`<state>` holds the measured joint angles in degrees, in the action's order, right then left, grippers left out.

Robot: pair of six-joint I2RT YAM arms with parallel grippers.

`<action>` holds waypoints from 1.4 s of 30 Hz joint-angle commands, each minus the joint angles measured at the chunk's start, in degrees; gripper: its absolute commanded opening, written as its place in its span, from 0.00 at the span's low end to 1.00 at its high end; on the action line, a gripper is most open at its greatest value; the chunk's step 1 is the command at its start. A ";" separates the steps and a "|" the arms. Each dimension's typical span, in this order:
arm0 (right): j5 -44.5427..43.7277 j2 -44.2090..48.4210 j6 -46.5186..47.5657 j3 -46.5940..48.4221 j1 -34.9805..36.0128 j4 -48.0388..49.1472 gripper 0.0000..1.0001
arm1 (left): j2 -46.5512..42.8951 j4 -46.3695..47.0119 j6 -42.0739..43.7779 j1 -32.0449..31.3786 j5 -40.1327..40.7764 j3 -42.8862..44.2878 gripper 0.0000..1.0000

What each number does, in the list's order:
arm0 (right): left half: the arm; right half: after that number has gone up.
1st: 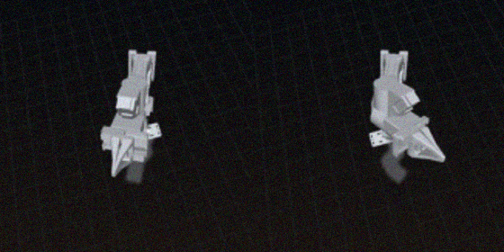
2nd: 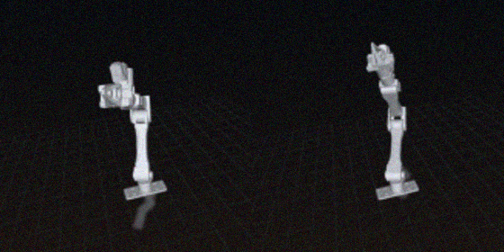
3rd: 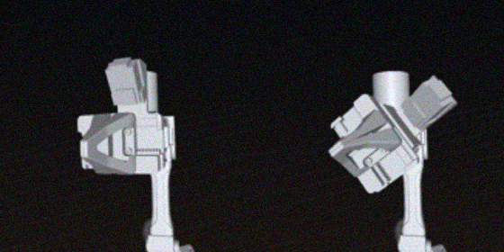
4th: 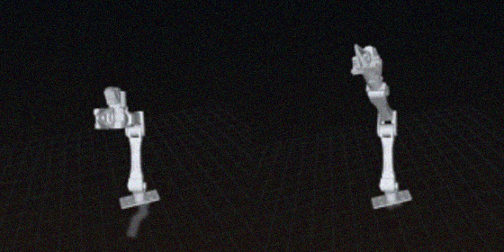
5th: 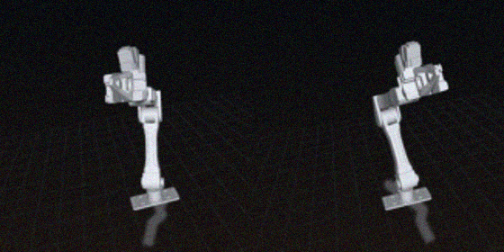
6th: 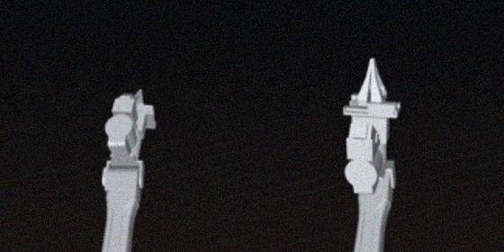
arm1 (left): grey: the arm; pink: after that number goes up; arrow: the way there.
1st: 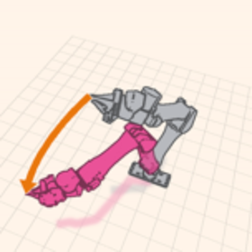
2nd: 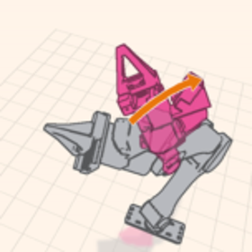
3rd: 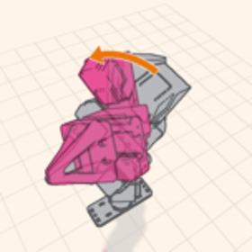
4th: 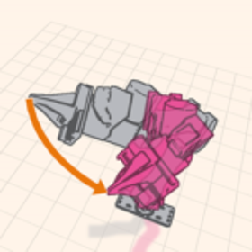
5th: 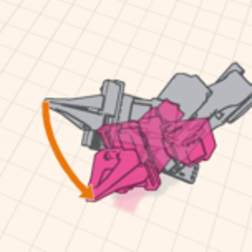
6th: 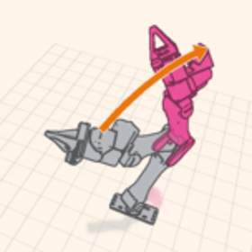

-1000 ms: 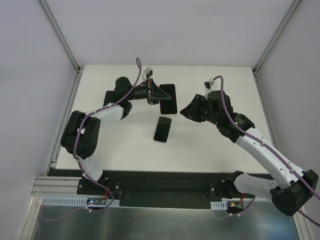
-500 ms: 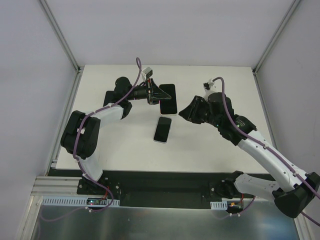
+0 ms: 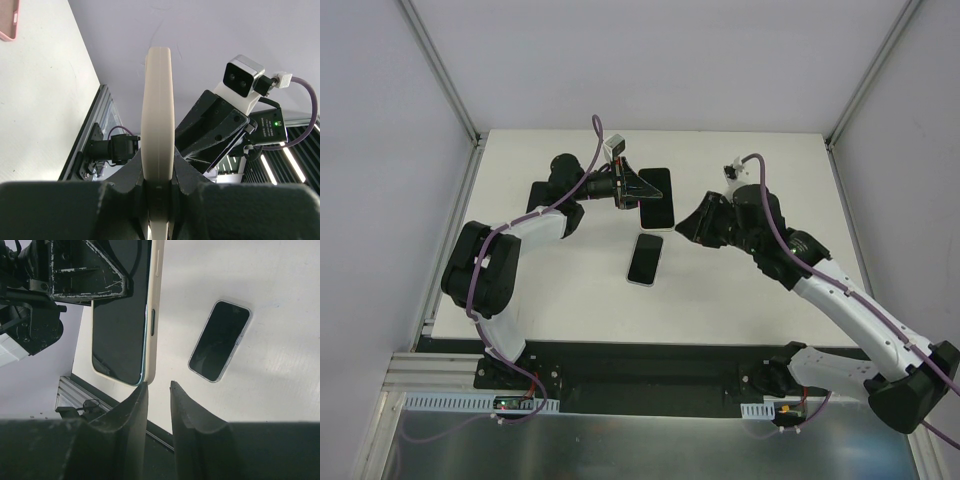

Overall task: Take the phone out of the phone case
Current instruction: Remove the phone case from the phone.

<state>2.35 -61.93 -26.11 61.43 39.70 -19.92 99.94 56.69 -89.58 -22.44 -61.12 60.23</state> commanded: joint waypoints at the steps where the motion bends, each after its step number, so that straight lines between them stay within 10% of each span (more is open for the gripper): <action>1: -0.94 -0.21 0.88 2.64 0.37 1.38 0.27 | -4.14 3.69 0.19 0.02 -0.75 2.00 0.00; 42: -3.23 -1.61 1.41 3.52 0.73 1.55 0.26 | -4.75 2.82 0.90 0.02 -0.75 1.56 0.00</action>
<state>0.14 -62.76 -25.39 63.33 40.05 -19.94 98.87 56.40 -89.12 -22.44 -61.28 60.23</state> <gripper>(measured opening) 0.265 0.115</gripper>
